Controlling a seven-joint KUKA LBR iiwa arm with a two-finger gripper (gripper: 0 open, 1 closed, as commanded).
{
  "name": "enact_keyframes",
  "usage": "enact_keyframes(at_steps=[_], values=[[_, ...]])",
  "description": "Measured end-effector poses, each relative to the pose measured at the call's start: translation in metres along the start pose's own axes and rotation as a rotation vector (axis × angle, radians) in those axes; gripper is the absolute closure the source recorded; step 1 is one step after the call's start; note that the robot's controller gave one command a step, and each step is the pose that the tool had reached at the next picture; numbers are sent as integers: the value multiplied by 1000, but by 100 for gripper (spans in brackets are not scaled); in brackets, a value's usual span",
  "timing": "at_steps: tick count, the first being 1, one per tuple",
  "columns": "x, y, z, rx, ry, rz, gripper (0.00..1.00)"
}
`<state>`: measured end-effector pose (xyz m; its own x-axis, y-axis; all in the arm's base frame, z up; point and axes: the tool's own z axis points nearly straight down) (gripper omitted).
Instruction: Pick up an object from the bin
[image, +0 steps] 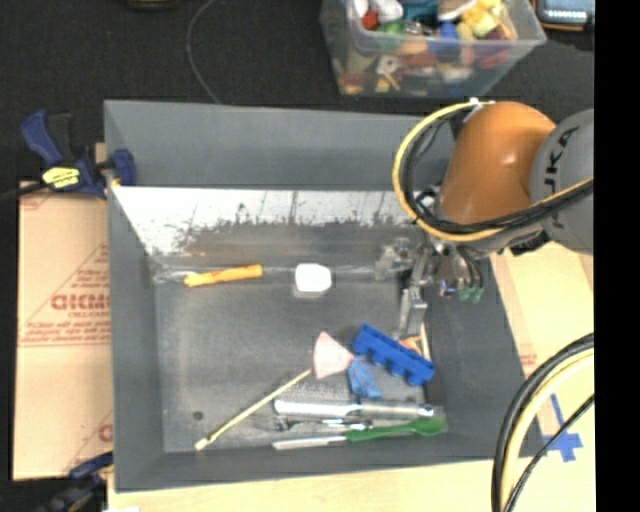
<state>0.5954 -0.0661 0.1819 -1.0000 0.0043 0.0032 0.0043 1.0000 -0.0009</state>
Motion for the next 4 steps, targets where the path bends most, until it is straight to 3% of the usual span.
enact_keyframes(at_steps=[1, 2, 3, 4], values=[[-2, 0, -4, 1, -8, -2, 0], [16, -41, 110, -1, -10, 206, 0], [35, -39, 65, 2, -21, -19, 0], [41, -40, 82, -1, -3, 261, 0]])
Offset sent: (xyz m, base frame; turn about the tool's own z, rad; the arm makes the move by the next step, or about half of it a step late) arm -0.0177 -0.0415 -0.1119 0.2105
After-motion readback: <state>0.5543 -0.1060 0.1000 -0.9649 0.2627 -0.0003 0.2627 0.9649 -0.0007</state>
